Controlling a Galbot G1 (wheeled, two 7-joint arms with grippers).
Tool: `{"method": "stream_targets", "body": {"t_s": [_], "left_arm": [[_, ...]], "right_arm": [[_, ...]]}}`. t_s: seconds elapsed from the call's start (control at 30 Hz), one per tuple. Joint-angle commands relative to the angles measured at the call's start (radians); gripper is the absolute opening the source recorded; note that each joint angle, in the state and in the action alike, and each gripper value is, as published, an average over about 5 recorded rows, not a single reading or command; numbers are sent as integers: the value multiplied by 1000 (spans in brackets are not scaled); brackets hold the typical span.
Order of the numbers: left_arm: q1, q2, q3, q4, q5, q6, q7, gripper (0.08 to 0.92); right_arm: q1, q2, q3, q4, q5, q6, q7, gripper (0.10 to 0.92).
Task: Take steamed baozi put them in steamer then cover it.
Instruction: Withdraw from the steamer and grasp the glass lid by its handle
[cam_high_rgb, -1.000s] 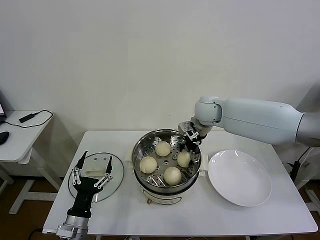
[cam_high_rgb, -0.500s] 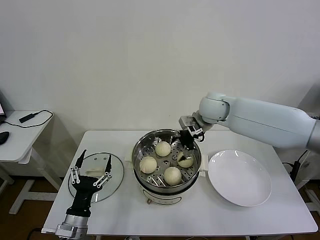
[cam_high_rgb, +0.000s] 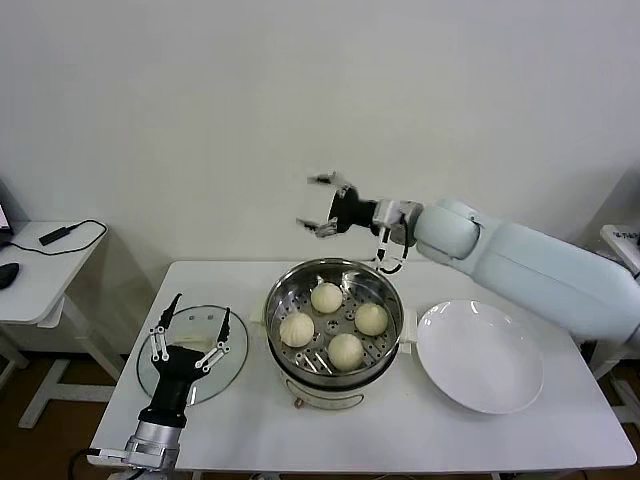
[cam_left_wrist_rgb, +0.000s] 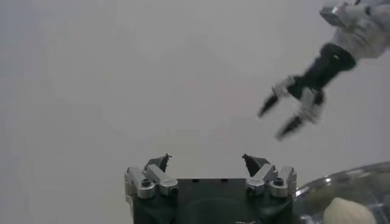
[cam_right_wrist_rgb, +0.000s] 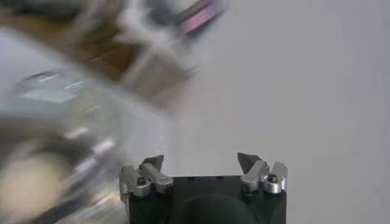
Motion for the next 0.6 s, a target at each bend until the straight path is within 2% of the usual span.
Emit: {"method": "stream_targets", "body": {"t_s": [0.03,0.33,0.6], "left_arm": [[-42,25,-3,89,327,8,-39,823],[-53,50,-36,172,597,36,-81,823],[-50,68,-80,255,885,132,-74,823]], "right_arm": [[-652,-27,645,45,-77,261,370,823],[-1080,104,1060,59,-117,318,275,823],[-1338,203,1224,105,-132,326,224,823]]}}
